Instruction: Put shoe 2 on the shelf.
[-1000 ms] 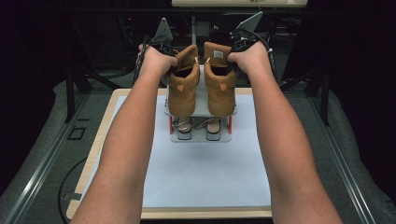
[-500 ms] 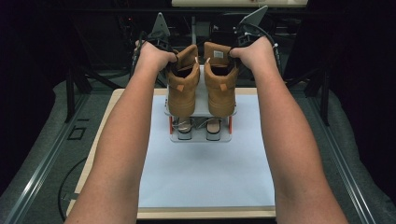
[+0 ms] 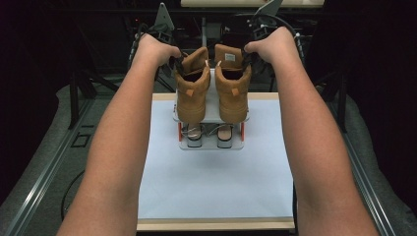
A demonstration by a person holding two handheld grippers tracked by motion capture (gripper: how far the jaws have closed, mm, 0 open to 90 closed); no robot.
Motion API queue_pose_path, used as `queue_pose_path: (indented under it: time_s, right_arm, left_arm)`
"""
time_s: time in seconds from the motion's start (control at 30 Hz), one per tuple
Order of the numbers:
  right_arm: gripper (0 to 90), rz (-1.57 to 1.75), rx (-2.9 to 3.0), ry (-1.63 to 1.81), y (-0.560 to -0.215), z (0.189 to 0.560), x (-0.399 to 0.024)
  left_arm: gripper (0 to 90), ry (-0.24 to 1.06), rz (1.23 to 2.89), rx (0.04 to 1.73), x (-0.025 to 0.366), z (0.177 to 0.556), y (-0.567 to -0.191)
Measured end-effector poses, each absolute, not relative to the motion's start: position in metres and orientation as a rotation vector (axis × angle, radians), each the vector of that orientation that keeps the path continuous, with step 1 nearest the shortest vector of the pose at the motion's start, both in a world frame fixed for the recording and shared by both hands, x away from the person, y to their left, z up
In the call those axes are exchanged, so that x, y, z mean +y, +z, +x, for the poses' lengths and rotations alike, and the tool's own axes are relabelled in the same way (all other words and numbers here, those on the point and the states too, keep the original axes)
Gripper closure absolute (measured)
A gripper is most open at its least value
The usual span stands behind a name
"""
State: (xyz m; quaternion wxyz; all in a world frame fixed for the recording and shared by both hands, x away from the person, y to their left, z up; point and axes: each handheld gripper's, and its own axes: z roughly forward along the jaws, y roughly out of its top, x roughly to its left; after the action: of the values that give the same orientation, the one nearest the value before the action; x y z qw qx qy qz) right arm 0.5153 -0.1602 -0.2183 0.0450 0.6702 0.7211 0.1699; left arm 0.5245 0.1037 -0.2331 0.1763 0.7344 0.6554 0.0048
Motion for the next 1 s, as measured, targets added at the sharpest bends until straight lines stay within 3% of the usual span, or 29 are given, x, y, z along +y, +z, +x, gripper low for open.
queue_pose_path:
  time_s: [0.37,1.0]
  right_arm:
    - [59.8,2.077,2.183,0.492,-0.201,0.504,-0.18]
    - [58.8,2.067,2.164,0.471,-0.216,0.494,-0.202]
  left_arm:
    - [58.8,0.051,2.104,1.863,0.113,0.512,-0.21]
    - [58.1,0.05,2.109,1.864,0.128,0.504,-0.225]
